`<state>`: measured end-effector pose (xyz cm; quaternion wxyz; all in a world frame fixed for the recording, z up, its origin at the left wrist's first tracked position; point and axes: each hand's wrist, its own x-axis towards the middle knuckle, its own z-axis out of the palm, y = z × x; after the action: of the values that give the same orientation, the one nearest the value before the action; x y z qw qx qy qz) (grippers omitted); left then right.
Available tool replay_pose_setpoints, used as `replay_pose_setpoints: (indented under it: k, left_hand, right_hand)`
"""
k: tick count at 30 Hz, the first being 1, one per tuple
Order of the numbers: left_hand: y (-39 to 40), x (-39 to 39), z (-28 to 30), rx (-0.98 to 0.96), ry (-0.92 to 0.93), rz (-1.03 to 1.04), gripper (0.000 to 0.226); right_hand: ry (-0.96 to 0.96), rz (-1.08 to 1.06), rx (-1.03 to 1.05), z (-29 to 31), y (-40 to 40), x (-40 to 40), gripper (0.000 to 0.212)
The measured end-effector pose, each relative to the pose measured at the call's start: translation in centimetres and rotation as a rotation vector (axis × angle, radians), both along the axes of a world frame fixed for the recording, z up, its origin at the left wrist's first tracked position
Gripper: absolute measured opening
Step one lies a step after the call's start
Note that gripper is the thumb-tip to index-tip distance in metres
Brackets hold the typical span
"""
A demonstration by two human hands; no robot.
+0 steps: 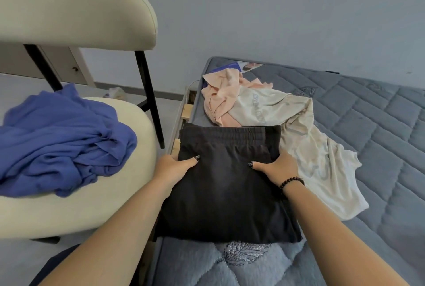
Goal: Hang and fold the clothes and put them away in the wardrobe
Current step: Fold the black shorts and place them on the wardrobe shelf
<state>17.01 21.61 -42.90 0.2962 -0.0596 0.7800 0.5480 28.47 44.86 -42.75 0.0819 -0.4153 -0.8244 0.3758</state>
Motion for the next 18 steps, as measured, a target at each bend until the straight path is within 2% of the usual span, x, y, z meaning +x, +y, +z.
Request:
replay_pose_setpoints:
  k: [2, 5, 9, 14, 18]
  left_hand:
    - [-0.3, 0.1, 0.0, 0.010, -0.055, -0.050, 0.033]
    - [-0.8, 1.2, 0.4, 0.025, 0.080, -0.107, 0.032]
    - [-1.5, 3.1, 2.4, 0.032, 0.234, -0.116, 0.042]
    - [-3.8, 5.9, 5.2, 0.057, 0.460, -0.010, 0.027]
    - [-6.9, 8.1, 8.3, 0.088, 0.587, 0.072, 0.030]
  right_hand:
    - [-0.031, -0.005, -0.030, 0.3, 0.5, -0.2, 0.064]
    - [-0.039, -0.031, -0.168, 1.0, 0.1, -0.4, 0.035]
    - [0.075, 0.010, -0.194, 2.6, -1.7, -0.2, 0.018]
    - [0.295, 0.133, -0.084, 5.7, -4.3, 1.6, 0.012]
    - [0.465, 0.211, -0.030, 8.4, -7.2, 3.5, 0.021]
